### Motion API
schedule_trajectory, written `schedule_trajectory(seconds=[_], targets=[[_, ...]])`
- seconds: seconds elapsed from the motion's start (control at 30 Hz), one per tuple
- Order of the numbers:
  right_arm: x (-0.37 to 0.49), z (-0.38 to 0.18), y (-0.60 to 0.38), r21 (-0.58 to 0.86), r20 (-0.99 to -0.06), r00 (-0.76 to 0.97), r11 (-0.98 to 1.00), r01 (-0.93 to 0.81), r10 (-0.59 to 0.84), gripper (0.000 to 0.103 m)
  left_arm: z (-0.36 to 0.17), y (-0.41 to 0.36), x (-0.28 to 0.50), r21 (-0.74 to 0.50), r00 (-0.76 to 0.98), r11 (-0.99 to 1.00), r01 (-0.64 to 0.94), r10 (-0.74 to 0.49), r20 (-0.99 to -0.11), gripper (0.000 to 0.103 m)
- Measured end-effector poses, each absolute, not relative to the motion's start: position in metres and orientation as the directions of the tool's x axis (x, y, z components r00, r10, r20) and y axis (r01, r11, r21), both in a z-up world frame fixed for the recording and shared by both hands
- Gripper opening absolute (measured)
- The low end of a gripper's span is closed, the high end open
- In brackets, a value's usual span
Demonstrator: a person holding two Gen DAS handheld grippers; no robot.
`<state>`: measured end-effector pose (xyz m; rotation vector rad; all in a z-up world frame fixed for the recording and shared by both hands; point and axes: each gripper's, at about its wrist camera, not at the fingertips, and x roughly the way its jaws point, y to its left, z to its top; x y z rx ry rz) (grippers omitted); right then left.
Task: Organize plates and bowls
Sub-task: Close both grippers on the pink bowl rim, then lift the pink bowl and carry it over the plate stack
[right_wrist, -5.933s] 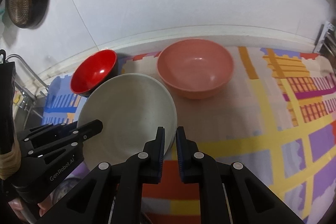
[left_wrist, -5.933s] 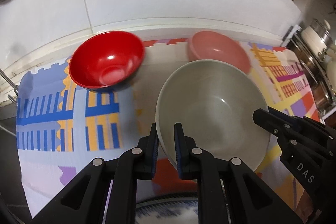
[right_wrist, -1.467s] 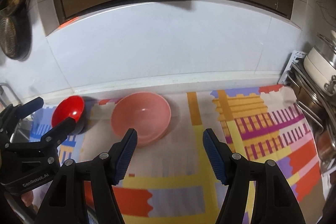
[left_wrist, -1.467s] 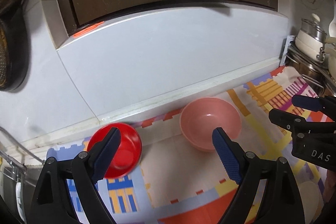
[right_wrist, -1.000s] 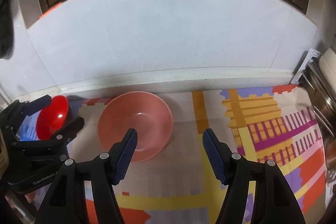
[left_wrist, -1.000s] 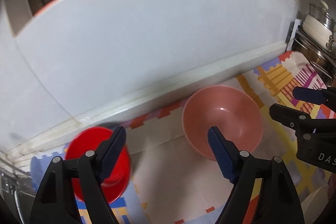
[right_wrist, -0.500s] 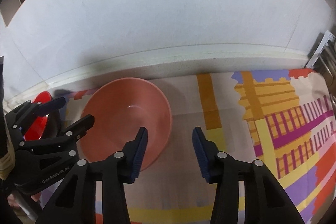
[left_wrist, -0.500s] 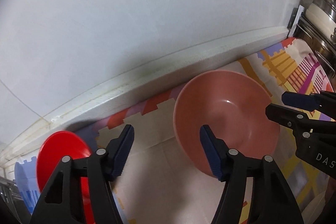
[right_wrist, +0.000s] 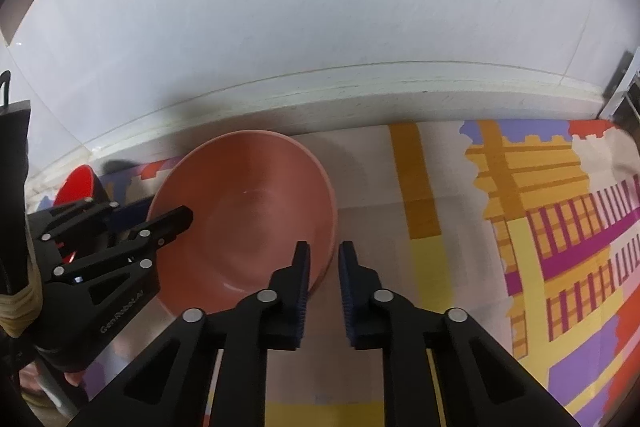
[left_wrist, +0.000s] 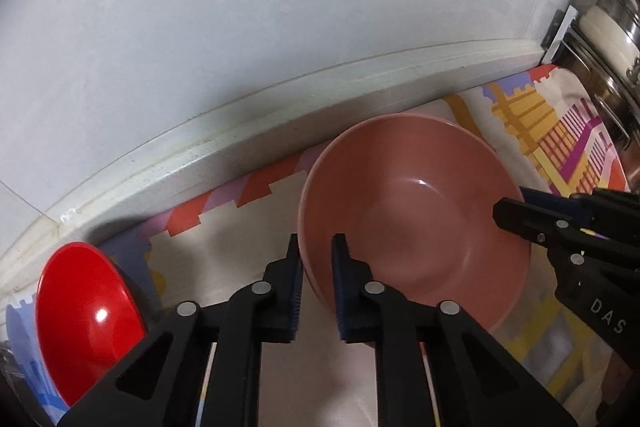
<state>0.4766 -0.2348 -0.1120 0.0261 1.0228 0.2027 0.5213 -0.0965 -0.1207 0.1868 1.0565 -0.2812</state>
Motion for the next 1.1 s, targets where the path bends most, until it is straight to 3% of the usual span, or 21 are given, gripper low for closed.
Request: schedule_trajectory(seconds=[0.47, 1.1], targets=[[0.471, -0.099, -0.239, 0.156, -0.84, 0.503, 0.978, -0.139, 0.205, 0.013, -0.104, -0.094, 0.507, 0.002, 0.465, 0.962, 0.274, -0.13, -0.876, 0.013], [0.384, -0.041, -0.253, 0.137, -0.781, 0.589, 0.977, -0.161, 0.207, 0.013, -0.042, -0.101, 0.417, -0.025, 0.526, 0.96, 0.277, -0.174, -0.832, 0.013]])
